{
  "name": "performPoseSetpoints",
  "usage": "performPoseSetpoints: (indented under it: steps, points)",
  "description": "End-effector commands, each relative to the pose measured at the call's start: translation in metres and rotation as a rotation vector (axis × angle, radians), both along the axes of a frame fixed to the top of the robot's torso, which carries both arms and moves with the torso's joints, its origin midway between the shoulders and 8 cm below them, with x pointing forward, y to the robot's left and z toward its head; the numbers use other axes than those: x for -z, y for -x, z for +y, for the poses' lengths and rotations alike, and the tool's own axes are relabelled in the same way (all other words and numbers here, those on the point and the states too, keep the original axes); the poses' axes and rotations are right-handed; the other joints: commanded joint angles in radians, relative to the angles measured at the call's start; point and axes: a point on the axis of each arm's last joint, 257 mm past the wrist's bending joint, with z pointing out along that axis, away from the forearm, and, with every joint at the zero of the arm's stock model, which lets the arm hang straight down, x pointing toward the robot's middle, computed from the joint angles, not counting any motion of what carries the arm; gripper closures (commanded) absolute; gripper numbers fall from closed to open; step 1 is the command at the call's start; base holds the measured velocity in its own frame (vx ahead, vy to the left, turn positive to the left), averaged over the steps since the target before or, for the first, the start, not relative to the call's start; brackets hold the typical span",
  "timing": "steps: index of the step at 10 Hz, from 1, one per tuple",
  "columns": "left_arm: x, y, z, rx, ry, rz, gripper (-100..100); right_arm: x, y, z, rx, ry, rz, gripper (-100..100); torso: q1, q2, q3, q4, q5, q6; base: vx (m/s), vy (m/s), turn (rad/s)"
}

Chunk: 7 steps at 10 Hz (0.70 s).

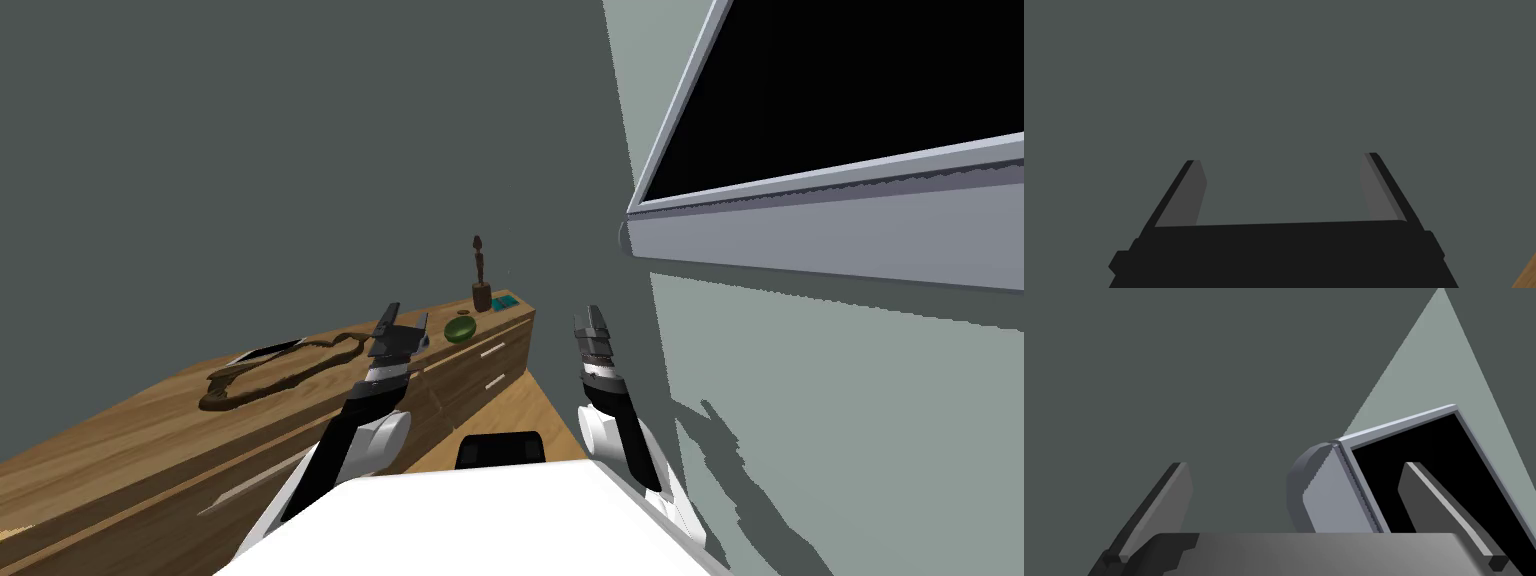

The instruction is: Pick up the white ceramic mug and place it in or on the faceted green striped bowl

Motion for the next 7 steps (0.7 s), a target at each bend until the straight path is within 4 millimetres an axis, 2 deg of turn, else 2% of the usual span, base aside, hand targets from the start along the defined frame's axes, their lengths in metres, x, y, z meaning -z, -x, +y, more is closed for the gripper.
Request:
performPoseSetpoints:
  steps: [1,7]
  points:
    - [0.005,-0.005,-0.003,0.020,-0.015,0.025,-100,0.000,0.000,0.000,0.000,0.000,0.000,0,0.000,0.000,0.000,0.000,0.000,0.000,-0.011,0.006,0.037]
    - [0.041,-0.035,-0.015,0.097,0.013,0.171,-100,0.000,0.000,0.000,0.000,0.000,0.000,0,0.002,0.002,0.001,0.000,0.000,0.000,-0.037,0.026,0.062]
